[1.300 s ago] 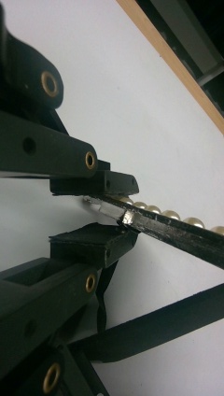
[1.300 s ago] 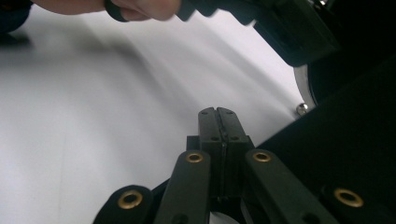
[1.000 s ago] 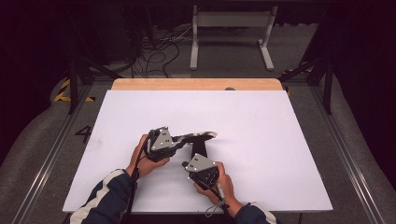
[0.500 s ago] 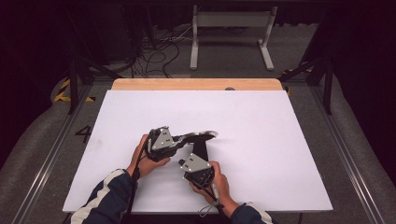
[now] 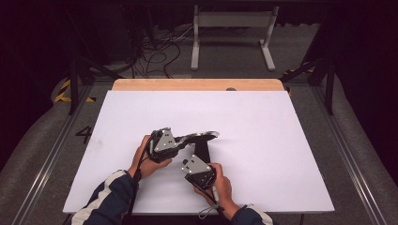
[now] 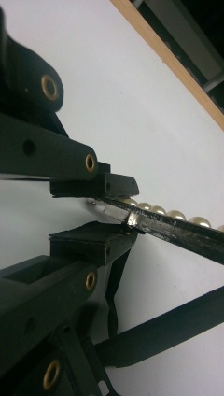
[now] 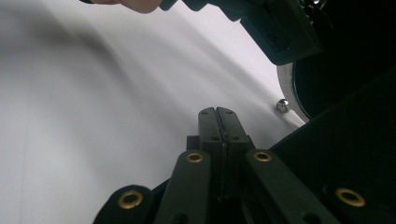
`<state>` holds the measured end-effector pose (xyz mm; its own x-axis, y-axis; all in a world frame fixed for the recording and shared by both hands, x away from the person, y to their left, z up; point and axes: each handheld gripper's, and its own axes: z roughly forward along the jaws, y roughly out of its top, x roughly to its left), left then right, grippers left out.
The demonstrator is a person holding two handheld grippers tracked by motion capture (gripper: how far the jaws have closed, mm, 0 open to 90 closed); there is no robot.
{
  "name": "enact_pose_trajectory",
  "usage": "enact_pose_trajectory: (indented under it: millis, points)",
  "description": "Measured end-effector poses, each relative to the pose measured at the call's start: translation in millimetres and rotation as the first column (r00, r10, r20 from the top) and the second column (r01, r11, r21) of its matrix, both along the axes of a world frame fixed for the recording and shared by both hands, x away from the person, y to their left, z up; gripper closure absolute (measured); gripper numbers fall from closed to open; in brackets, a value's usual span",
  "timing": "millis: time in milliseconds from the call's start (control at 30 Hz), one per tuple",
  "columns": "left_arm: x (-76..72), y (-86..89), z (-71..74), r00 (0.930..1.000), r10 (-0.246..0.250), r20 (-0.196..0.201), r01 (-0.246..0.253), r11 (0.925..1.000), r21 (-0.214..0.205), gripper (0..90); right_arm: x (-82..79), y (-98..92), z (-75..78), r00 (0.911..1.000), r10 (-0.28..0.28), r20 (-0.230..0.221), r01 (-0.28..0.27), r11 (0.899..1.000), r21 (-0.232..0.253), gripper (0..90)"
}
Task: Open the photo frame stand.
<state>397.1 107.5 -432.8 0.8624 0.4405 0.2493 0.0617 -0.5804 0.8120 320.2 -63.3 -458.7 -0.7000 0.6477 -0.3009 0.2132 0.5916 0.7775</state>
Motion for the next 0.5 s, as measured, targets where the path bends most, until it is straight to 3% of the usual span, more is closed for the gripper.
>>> enact_pose_trajectory:
  millis: [500]
  points:
    - [-5.6, 2.0, 4.5, 0.9999, -0.011, -0.005, 0.011, 0.9998, 0.019, 78.7, 1.2, -1.6, -1.3, 0.9991, 0.014, -0.039, -0.014, 1.0, 0.006, 90.0]
